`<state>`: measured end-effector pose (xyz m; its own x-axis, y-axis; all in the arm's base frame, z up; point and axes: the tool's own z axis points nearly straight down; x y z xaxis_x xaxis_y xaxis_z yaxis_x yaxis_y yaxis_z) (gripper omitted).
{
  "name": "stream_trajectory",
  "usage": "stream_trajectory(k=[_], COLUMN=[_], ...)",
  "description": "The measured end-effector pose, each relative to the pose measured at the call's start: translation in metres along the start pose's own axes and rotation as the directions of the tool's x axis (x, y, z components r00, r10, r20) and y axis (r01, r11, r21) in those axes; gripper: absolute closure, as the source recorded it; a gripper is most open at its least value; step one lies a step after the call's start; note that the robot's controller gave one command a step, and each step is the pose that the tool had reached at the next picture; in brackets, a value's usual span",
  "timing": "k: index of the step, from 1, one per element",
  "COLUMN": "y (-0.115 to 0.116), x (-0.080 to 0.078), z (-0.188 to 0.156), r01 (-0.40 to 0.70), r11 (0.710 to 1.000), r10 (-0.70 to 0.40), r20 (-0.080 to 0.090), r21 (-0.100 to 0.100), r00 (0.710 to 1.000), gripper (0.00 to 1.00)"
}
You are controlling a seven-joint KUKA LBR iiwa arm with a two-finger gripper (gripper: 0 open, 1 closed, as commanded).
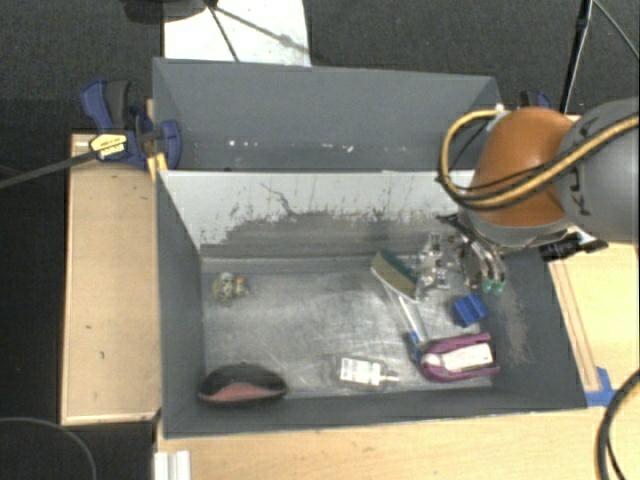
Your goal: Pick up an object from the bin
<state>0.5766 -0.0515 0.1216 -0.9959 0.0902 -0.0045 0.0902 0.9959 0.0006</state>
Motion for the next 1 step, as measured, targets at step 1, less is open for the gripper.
stream_trajectory(k=[1], y=[-0.0110], x=[-0.0021], z=[-0.0945], r01=[0.006], r11=[1.000], r10=[-0.006], r20=[0.007], r21=[0.001], r00=[1.000], gripper=[1.00])
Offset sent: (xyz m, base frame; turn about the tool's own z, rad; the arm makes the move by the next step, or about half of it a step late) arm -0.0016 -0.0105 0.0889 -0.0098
